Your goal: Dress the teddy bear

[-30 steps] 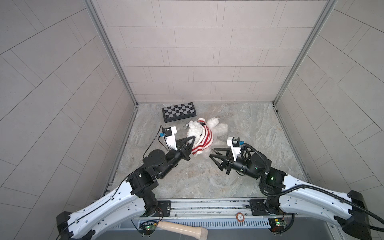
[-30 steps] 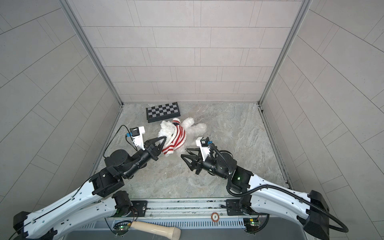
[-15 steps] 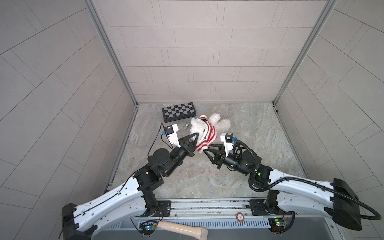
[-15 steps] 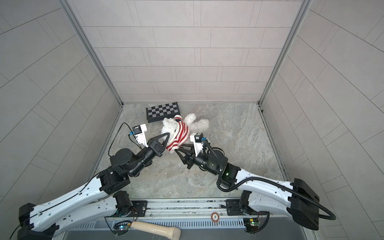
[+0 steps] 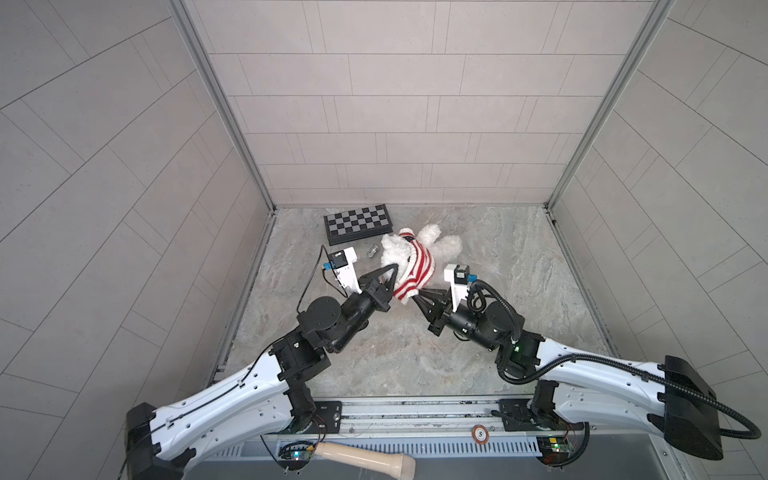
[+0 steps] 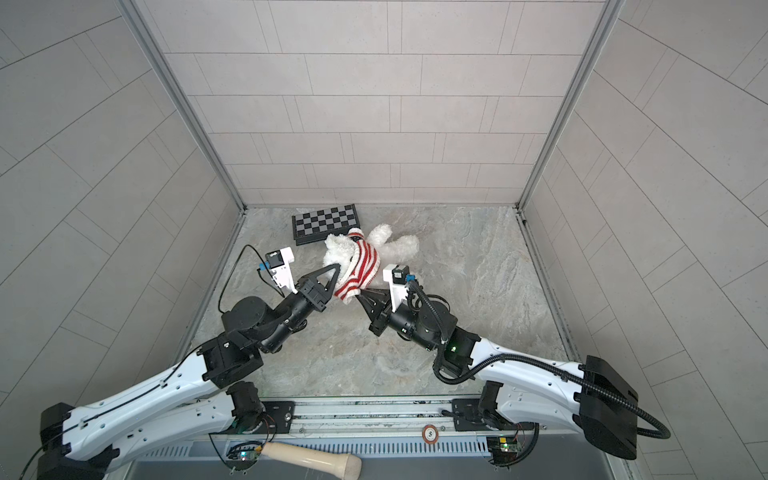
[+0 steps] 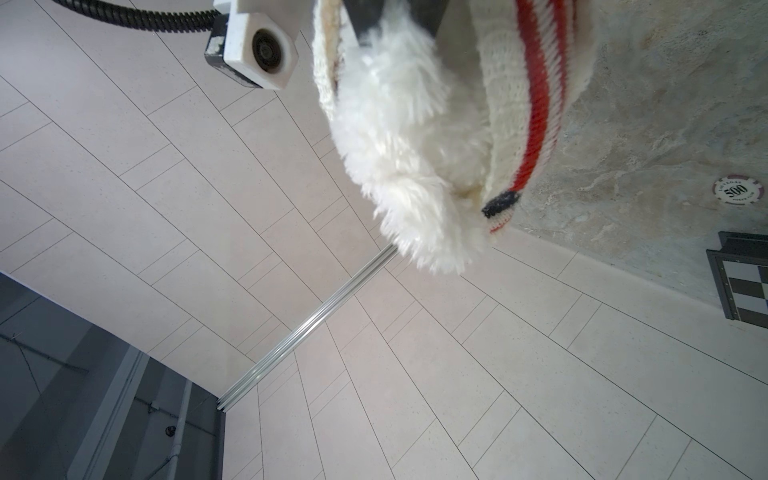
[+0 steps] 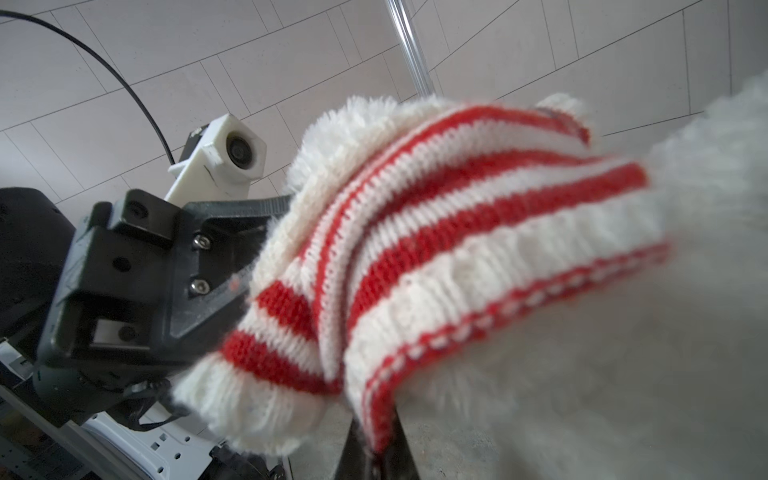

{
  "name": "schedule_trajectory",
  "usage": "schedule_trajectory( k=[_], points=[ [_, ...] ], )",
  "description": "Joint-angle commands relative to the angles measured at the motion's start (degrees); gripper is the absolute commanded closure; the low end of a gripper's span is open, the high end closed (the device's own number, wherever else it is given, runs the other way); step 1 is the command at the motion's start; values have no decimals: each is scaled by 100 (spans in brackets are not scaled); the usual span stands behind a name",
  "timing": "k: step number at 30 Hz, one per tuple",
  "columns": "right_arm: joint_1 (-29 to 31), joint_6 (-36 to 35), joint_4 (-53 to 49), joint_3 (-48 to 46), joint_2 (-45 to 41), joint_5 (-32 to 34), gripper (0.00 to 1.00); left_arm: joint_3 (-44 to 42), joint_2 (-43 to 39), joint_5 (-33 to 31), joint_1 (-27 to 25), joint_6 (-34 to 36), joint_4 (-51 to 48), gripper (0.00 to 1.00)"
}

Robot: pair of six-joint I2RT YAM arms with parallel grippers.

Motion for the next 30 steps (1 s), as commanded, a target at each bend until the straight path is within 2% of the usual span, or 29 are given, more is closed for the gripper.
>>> schedule_trajectory(
  k=[1, 9, 16, 22, 28, 30],
  points=[
    [32, -8, -326, -371, -299, 458, 100, 311, -206, -175, -18, 256, -52, 100],
    [23, -156, -1089, -901, -426, 1305, 100, 631, -271, -114, 7, 333, -255, 100],
    [-314, 477, -888, -1591, -697, 1317, 100, 756, -429, 61, 65, 569, -321, 100],
    [-455, 662, -1227, -1769, -1352, 1378, 100, 1217, -416, 1077, 295, 1541, -1265, 100],
    [-704, 859, -1344, -2069, -1714, 1396, 100, 1654, -364, 2564, 861, 2081, -2188, 100],
    [-755, 835, -1477, -2067, -1784, 1319, 100, 1819, -312, 2766, 882, 2254, -2463, 100]
  ],
)
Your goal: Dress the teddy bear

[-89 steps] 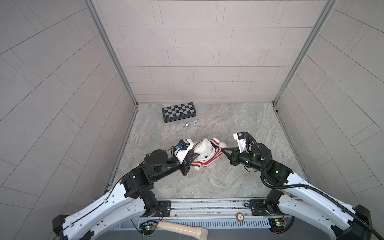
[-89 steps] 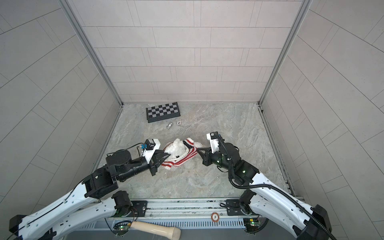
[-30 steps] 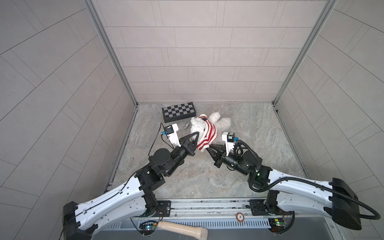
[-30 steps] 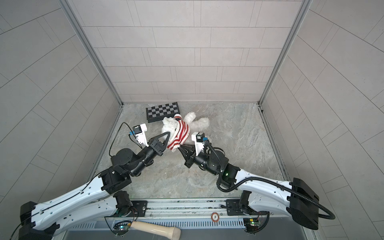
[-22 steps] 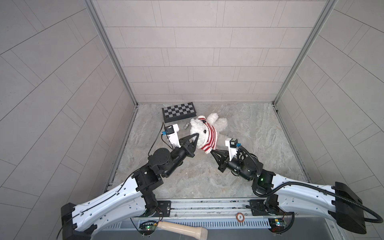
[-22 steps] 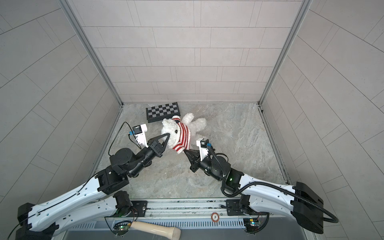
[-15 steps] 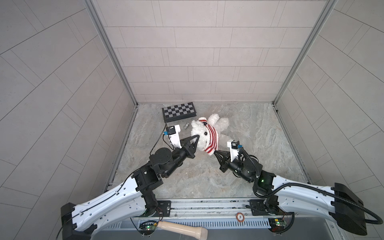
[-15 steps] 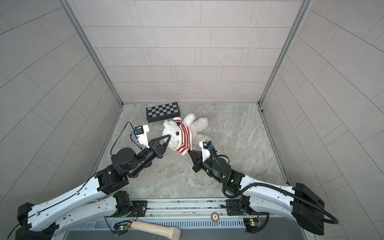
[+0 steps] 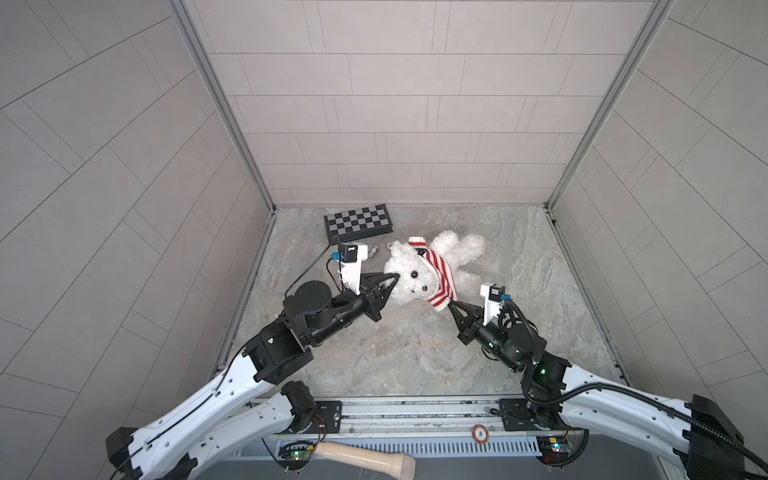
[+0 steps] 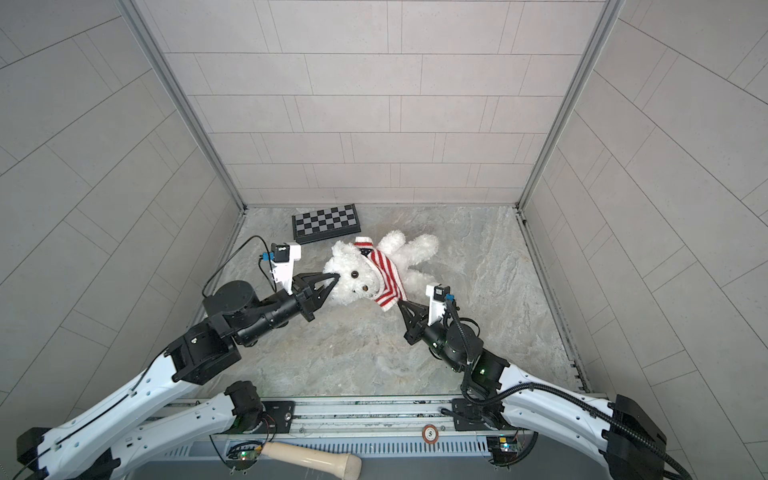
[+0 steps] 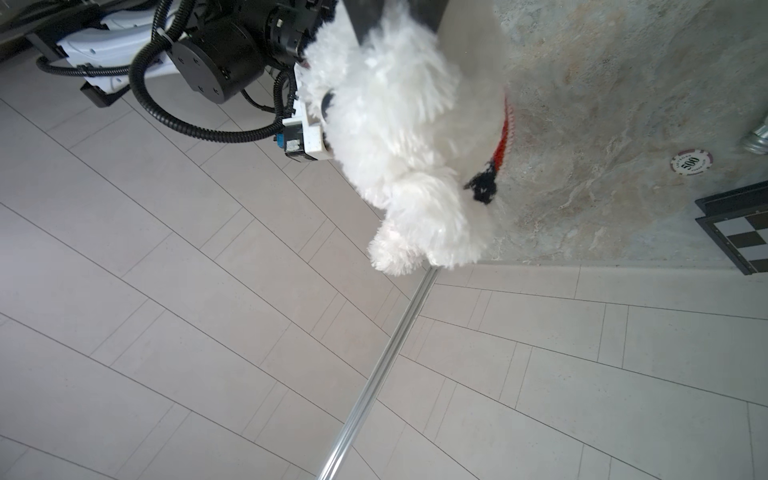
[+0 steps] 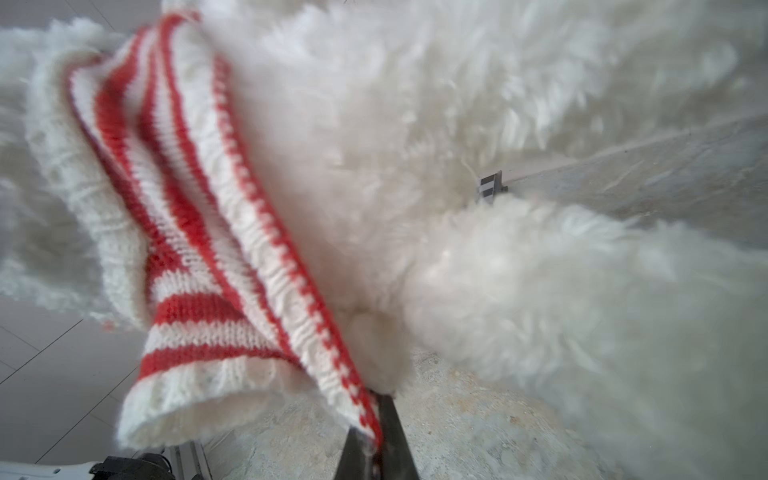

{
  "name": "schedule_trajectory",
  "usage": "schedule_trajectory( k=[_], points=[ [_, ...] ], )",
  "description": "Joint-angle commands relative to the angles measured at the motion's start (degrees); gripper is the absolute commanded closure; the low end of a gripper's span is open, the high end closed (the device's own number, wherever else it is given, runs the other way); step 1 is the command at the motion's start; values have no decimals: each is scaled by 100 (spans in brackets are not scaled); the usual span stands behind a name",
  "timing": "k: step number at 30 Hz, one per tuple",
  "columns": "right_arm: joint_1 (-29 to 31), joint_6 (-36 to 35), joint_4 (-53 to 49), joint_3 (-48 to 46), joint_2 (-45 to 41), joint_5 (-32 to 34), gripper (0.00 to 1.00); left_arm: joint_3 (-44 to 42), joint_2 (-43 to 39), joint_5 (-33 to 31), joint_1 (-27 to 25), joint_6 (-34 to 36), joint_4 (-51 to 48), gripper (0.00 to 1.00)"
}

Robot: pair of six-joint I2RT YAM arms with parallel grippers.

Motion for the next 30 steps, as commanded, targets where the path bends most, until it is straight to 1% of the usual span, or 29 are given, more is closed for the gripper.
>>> schedule_trajectory(
  k=[1, 3, 5, 7, 10, 12, 15, 18, 20, 21, 23, 25, 28, 30],
  points=[
    [-136, 139, -773, -170, -70, 291, 100, 563, -162, 653, 123, 566, -33, 100],
    [-136, 48, -766, -142, -162, 149, 100, 571, -201, 730, 128, 643, -34, 100],
    [-136, -223, -922, 16, -148, -74, 100, 638, -177, 814, 125, 757, -114, 100],
    [-115, -495, -1108, 205, -111, -340, 94, 680, -131, 863, 123, 851, -157, 100],
    [-49, -873, -867, 357, -14, -964, 79, 699, -12, 974, 127, 893, -96, 100],
    [27, -1034, -696, 456, 38, -1419, 74, 699, 55, 1085, 123, 943, -45, 100],
    [258, -1092, -309, 479, -122, -1677, 66, 690, 65, 1125, 133, 1167, -150, 100],
    [419, -1061, -335, 503, -616, -1663, 64, 778, 65, 1310, 199, 1466, -490, 100],
    [461, -1106, -632, 546, -1172, -1630, 63, 899, 107, 1525, 267, 1639, -778, 100],
    [469, -1238, -980, 610, -1499, -1593, 61, 965, 134, 1693, 295, 1743, -918, 100],
    [466, -1653, -1917, 849, -2045, -1401, 54, 1147, 220, 2006, 315, 2034, -1267, 100],
    [462, -2249, -2695, 1093, -2495, -1215, 47, 1414, 328, 2352, 317, 2451, -1787, 100],
    [465, -2985, -3224, 1439, -2633, -1104, 45, 1828, 523, 2704, 318, 3064, -2593, 100],
    [470, -3362, -3265, 1678, -2427, -1291, 44, 2047, 651, 2836, 319, 3388, -3016, 100]
  ],
)
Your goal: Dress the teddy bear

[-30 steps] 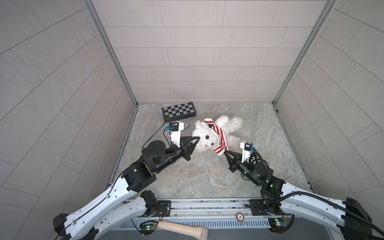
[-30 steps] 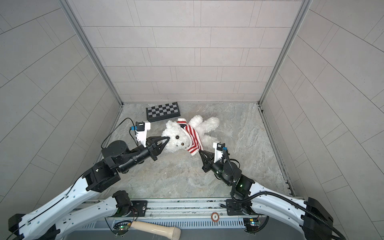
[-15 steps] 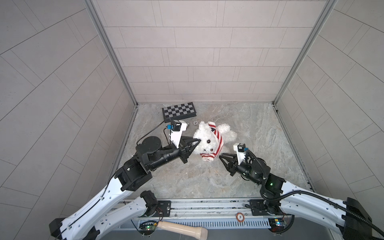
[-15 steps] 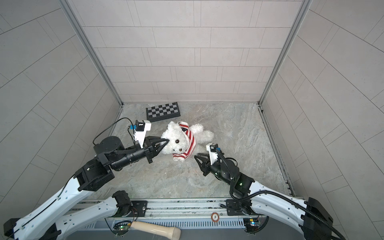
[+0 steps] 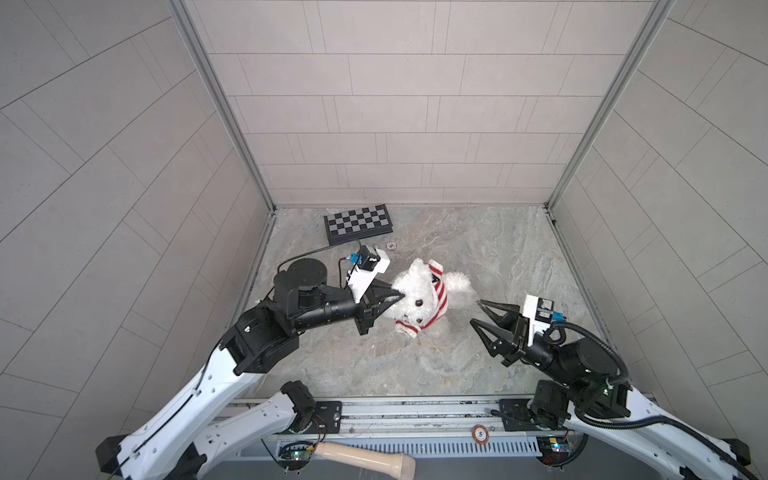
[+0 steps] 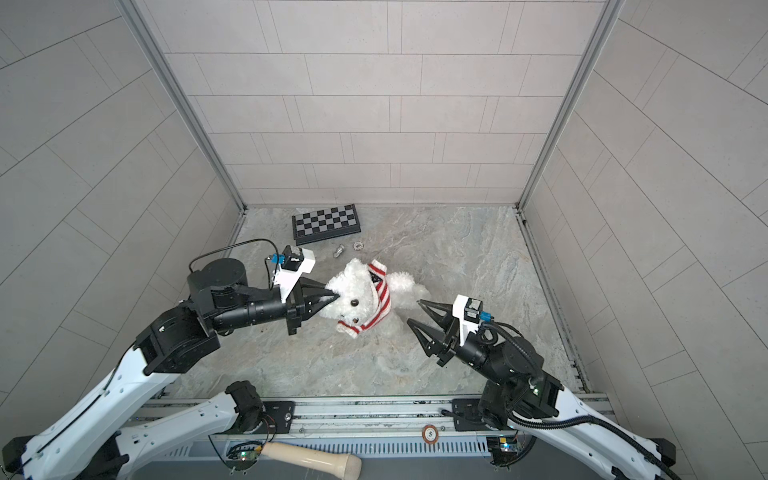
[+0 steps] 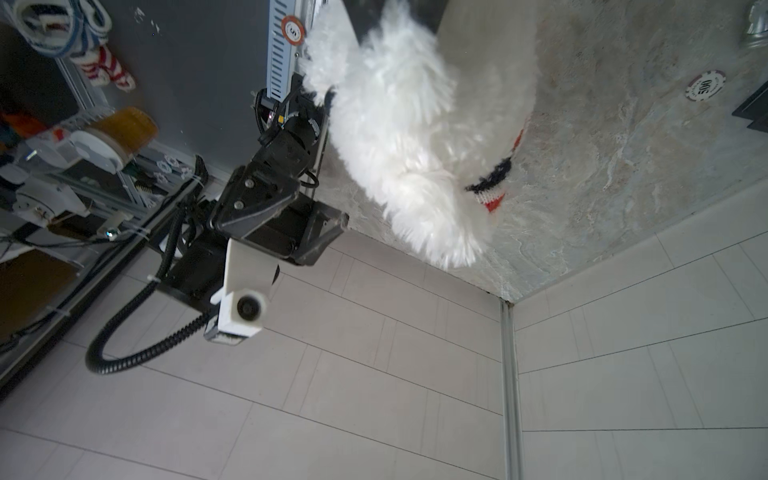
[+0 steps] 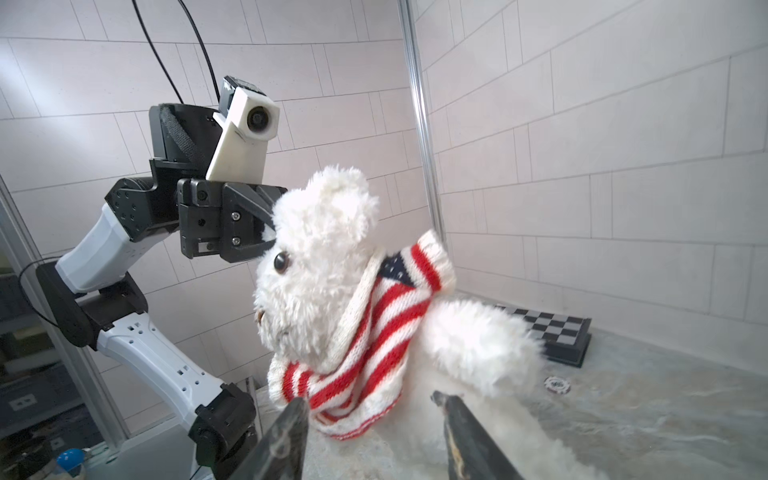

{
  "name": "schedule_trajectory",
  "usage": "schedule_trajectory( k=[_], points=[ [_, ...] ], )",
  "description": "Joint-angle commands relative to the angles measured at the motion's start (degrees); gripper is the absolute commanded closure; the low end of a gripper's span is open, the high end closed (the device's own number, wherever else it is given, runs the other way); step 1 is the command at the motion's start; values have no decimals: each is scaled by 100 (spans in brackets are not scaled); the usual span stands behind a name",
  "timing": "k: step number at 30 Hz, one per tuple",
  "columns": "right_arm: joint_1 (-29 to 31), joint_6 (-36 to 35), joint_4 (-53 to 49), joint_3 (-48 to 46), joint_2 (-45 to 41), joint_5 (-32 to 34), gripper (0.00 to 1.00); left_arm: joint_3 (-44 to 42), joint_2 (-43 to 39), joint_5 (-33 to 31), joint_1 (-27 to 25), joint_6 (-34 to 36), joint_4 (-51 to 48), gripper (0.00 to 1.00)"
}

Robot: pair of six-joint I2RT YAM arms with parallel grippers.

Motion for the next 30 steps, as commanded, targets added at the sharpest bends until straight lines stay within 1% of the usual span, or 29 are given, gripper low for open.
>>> schedule_trajectory(
  k=[1, 5, 8, 10, 13, 16, 18, 20, 21, 25, 26, 27, 29, 30],
  points=[
    [16, -1101, -768, 356, 354, -152, 43, 470, 124, 615, 28, 992, -900, 100],
    [19, -1573, -904, 868, 1070, -384, 40, 824, 286, 887, 33, 1459, -1430, 100],
    [15, -1754, -935, 1213, 1397, -609, 39, 1087, 383, 878, 29, 1736, -1784, 100],
    [13, -1893, -1065, 1364, 1554, -787, 40, 1187, 432, 844, 28, 1829, -1914, 100],
    [12, -2020, -1083, 1447, 1792, -800, 40, 1294, 500, 927, 28, 1898, -2052, 100],
    [11, -2135, -1149, 1594, 2063, -1171, 42, 1266, 474, 931, 33, 1878, -2009, 100],
    [13, -2134, -1113, 1628, 2169, -1258, 48, 1260, 461, 914, 33, 1842, -1974, 100],
    [11, -2116, -995, 1602, 2244, -1319, 58, 1251, 463, 929, 30, 1827, -1943, 100],
    [12, -2113, -950, 1586, 2267, -1354, 61, 1243, 455, 943, 28, 1823, -1930, 100],
    [12, -2108, -977, 1630, 2356, -1307, 71, 1167, 377, 935, 29, 1767, -1827, 100],
    [11, -2106, -978, 1629, 2364, -1299, 75, 1139, 349, 931, 30, 1741, -1774, 100],
    [12, -2105, -951, 1619, 2367, -1302, 81, 1120, 336, 925, 28, 1704, -1725, 100],
    [13, -2107, -928, 1617, 2356, -1320, 99, 1081, 300, 793, 29, 1660, -1658, 100],
    [16, -2113, -934, 1626, 2332, -1325, 100, 1066, 287, 623, 28, 1633, -1627, 100]
  ],
)
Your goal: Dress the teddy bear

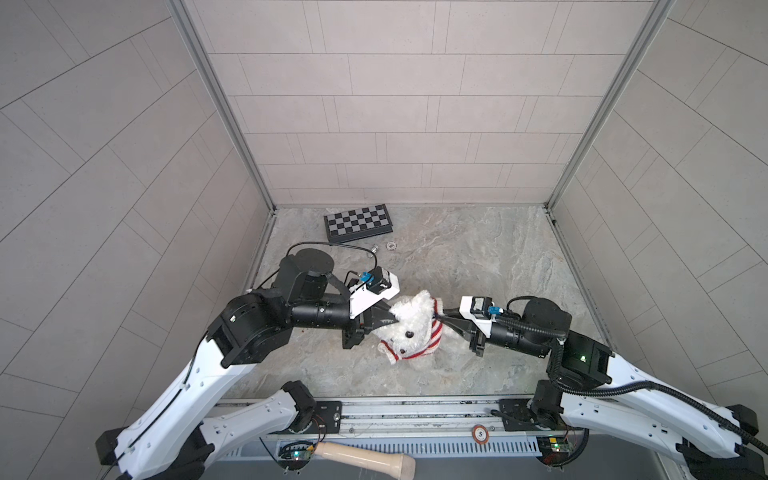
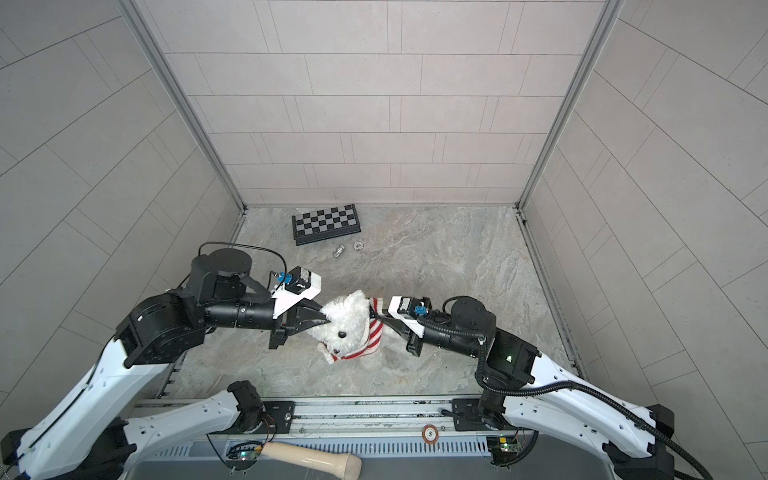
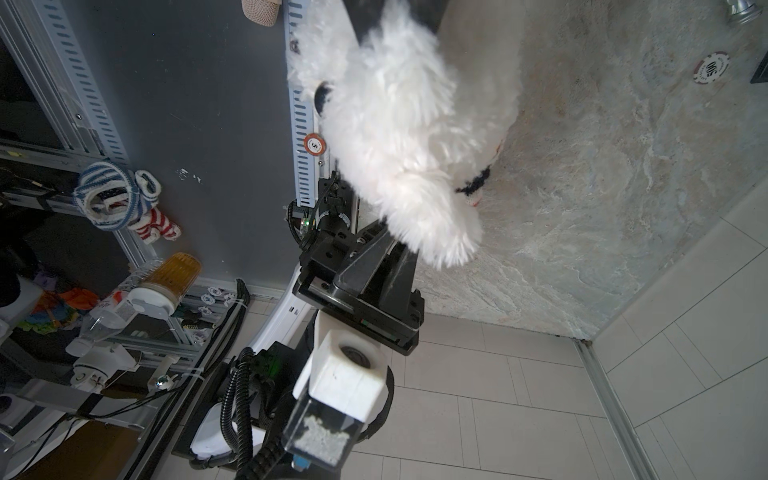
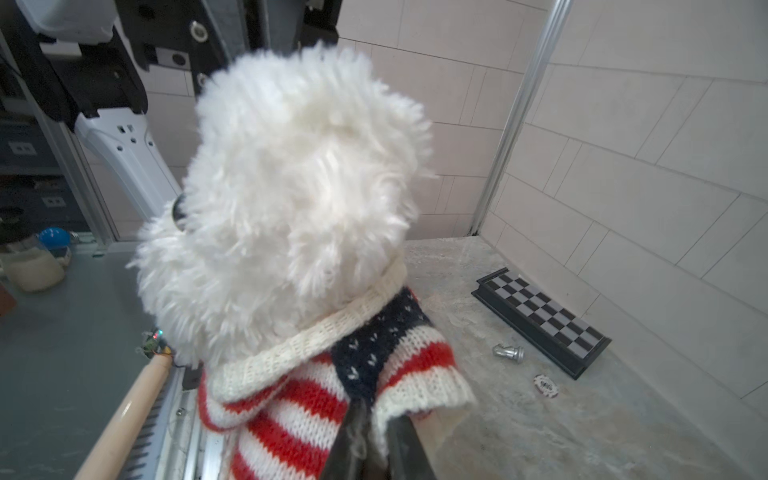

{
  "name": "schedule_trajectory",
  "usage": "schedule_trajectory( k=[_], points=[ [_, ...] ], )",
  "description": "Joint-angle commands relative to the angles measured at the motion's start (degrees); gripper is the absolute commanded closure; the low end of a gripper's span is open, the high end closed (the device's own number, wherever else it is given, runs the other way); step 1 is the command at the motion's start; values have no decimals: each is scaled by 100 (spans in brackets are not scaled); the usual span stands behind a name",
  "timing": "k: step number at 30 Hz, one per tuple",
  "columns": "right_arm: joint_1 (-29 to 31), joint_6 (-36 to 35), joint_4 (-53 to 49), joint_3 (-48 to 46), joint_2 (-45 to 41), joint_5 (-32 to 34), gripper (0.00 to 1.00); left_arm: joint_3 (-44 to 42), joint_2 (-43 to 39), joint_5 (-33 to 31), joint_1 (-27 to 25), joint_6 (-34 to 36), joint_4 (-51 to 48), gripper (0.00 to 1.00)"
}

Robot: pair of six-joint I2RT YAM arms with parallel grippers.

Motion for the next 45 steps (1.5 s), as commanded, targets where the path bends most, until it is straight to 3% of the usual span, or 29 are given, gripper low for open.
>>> schedule_trajectory(
  k=[1, 4, 9, 12, 18, 22, 29, 35, 38, 41, 45],
  points=[
    [15, -110, 102, 88, -113, -116, 100, -25, -127, -417, 31, -88, 416, 100],
    [18, -3, 132, -45, -298, -44, 100, -50, -73, -1586, 33, -221, 478, 100],
    [22, 160, -350, -74, -477, 183, 100, -281, -158, -2851, 15, -477, 936, 100],
    [20, 523, -277, -142, -612, 185, 100, -586, -390, -3289, -99, -487, 1286, 100],
    [28, 822, -232, -241, -389, 637, 100, -1023, -454, -3071, -380, -697, 1779, 100],
    [28, 840, -137, -276, -302, 923, 100, -1194, -600, -2495, -387, -726, 2027, 100],
    [37, 1028, 203, -133, 5, 570, 73, -1239, -814, -2144, -388, -770, 2058, 100],
    [30, 1316, 126, -574, -1213, 931, 49, -1251, -1032, -2494, -356, -813, 1899, 100],
    [29, 1350, -126, -881, -1750, 1329, 45, -1221, -934, -2876, -267, -1301, 2085, 100],
    [31, 1553, -42, -1022, -1729, 1533, 45, -1386, -829, -3267, -59, -2757, 2728, 100],
    [31, 2032, 815, -1262, -1178, 1549, 46, -1699, -866, -3600, 47, -4479, 3566, 100]
  ],
)
